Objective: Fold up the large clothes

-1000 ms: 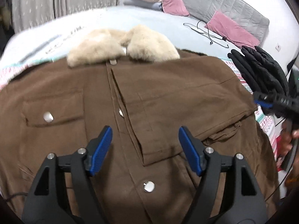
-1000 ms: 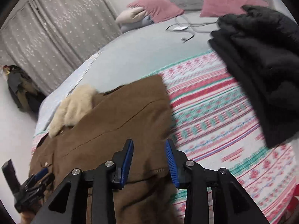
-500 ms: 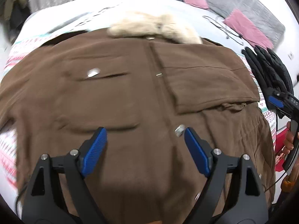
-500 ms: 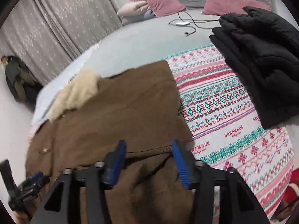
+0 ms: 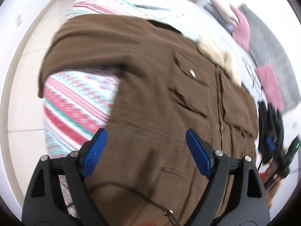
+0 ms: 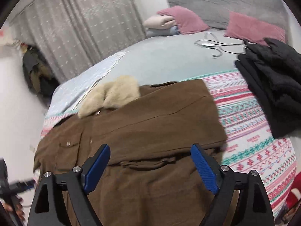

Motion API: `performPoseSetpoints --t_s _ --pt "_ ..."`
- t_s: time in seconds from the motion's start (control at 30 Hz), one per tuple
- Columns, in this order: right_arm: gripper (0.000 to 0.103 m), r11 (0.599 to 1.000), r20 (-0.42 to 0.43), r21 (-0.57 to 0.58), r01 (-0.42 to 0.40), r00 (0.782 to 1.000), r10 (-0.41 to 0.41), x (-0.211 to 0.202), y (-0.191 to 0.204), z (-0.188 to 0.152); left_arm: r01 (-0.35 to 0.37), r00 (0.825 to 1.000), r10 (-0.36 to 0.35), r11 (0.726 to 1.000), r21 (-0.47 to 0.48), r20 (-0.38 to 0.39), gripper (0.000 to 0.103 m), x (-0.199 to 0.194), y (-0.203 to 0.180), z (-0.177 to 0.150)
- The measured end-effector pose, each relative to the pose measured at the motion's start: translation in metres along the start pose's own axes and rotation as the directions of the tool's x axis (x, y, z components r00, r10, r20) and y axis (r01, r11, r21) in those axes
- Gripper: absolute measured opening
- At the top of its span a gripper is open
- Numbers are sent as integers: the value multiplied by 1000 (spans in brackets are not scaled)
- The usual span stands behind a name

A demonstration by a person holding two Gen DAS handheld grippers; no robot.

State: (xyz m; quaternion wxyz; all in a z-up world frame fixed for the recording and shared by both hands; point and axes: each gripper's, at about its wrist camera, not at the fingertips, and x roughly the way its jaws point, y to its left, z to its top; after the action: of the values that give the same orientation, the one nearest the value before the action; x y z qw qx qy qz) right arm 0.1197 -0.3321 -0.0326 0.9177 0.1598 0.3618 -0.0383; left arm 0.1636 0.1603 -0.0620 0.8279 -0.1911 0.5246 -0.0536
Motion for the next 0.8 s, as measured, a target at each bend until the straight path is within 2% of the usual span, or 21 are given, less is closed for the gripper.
performPoseSetpoints --t_s 0.13,0.23,0.3,0.37,0.5,0.6,0.7,0.73,0.8 --pt "89 1000 -26 -14 -20 999 20 14 6 -10 37 996 -24 987 -154 85 86 -7 52 20" --pt "89 999 -41 -22 -43 998 43 17 8 -15 84 991 -46 948 -308 129 85 -2 89 32" --pt "89 998 -35 -5 -55 998 55 16 7 -16 117 987 -58 897 -427 147 84 12 115 39" --pt "89 997 -30 17 -69 997 70 18 5 -15 111 989 -46 864 -491 143 75 25 133 46" --pt "89 995 -43 28 -94 995 95 23 4 -16 92 986 19 776 -625 168 69 50 166 56" --pt "89 996 -51 24 -89 995 90 26 6 -16 150 977 7 691 -708 214 67 61 186 56" --pt "89 996 -57 6 -88 994 89 31 11 -16 189 971 -5 637 -747 241 64 69 196 60" --pt "89 996 -60 1 -87 994 86 34 13 -16 203 968 -11 616 -761 250 59 70 202 62" --pt "89 996 -71 -11 -87 994 86 38 17 -17 221 965 -11 570 -791 262 36 69 209 64"
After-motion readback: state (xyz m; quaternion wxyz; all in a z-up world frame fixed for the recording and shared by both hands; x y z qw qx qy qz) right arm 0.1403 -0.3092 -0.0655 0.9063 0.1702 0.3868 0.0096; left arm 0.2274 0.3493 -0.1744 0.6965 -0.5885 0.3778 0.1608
